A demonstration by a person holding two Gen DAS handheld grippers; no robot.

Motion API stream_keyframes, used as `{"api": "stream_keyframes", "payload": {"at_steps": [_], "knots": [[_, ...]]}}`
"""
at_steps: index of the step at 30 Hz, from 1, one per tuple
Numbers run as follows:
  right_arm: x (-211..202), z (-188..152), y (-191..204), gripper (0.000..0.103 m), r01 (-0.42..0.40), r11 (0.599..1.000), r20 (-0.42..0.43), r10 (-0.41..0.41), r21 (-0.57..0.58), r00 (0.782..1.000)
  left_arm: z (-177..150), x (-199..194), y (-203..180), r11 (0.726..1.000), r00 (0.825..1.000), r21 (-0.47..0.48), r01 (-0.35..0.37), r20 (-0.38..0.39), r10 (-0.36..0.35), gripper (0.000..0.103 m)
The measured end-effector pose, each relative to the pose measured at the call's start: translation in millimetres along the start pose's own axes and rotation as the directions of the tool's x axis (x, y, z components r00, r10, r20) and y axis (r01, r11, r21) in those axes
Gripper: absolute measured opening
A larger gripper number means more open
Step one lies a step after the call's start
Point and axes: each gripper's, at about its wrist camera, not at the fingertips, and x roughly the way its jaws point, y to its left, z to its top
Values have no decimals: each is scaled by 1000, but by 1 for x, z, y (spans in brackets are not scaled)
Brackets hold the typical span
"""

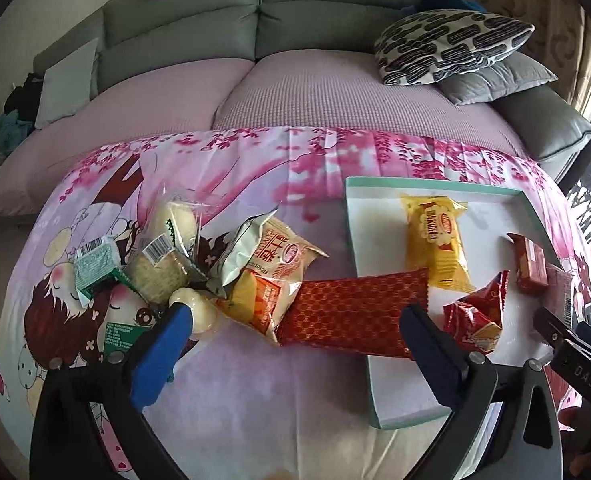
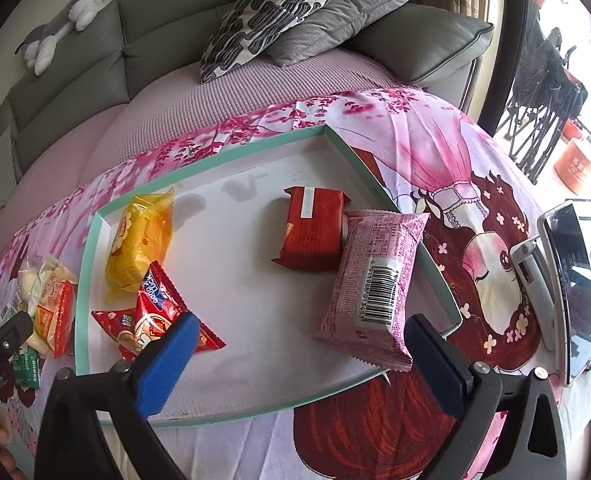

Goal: Organize snacks
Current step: 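Withdraw both grippers from the tray toward the remaining snacks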

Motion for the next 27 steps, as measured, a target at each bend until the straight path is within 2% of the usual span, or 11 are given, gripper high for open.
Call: {"api": "stream_keyframes", "payload": {"at_steps": [9,14,20,27], "knots": [[1,0,3,103,-8,1000,-1,8,-13,1000,-5,5,14,1000,1000,-26,-8,-19,8,103],[-7,2,13,103,-30,999,33,31,-33,999,-7,2,28,998,998,-15,-54,-24,53,103],[-15,0,55,103,-65,987,74,77,-145,994,-8,-6,60,992,993,-55,-115,-12,115,103],[-7,-10,104,103,-29,959,77,53,-280,996,-10,-6,92,983,991,-125,-132,-31,129,103]]}}
